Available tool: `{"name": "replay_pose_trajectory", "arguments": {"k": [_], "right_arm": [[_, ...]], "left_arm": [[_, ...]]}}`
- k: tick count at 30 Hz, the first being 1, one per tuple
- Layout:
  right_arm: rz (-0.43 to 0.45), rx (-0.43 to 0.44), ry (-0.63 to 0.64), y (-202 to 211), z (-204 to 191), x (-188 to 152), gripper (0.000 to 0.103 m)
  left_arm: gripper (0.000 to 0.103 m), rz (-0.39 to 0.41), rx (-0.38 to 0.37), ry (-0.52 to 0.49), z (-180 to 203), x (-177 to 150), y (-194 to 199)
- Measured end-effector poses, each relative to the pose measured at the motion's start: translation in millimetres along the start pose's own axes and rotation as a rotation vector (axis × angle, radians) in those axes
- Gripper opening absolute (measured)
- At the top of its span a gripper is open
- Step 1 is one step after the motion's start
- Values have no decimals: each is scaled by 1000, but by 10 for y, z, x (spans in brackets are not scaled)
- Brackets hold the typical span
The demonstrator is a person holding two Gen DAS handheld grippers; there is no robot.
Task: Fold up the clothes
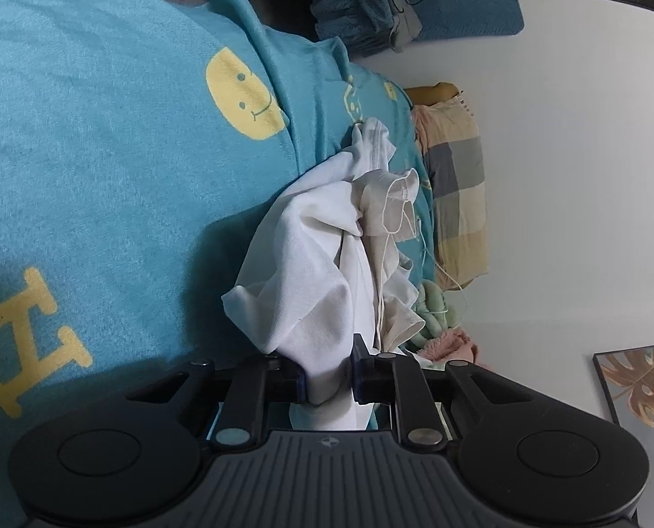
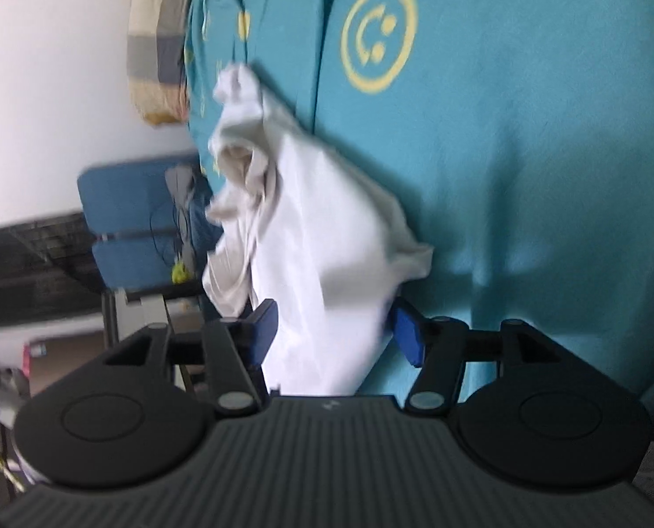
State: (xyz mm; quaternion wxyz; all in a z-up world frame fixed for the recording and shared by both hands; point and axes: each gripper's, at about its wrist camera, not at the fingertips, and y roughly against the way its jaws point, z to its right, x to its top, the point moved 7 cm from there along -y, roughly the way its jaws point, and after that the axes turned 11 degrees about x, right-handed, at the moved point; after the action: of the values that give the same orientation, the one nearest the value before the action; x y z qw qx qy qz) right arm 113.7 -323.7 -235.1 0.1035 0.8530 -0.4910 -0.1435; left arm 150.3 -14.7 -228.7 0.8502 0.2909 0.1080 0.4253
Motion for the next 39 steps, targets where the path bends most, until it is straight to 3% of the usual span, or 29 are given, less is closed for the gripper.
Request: {"name": "replay_pose_trajectory", "arguments": {"k": [4, 8, 11, 12, 15, 22, 28, 39], "right_arm": [[-57, -24, 64, -137, -38, -60, 59], [-24, -27, 121, -151, -97, -13, 58], [18, -49, 137, -140, -79, 77, 46], [29, -64, 140, -137, -59, 106, 34], [46, -74, 159, -139, -64, 153, 15], [68, -38, 313, 61, -431, 90, 11], [86, -45, 440, 253, -783, -15, 10], [87, -6, 576, 1036, -1178, -690, 10]], "left_arm": [[18, 8, -1, -2, 0, 19, 57], [18, 7, -2, -1, -2, 28, 60], [17, 12, 2, -16, -12, 22, 71], [17, 15, 7, -24, 1, 26, 63], [17, 4, 26, -45, 54, 23, 58], [14, -33, 70, -153, 441, 71, 240], [13, -22, 65, -213, 791, 13, 504], [13, -17, 109, -295, 821, -381, 1628]]}}
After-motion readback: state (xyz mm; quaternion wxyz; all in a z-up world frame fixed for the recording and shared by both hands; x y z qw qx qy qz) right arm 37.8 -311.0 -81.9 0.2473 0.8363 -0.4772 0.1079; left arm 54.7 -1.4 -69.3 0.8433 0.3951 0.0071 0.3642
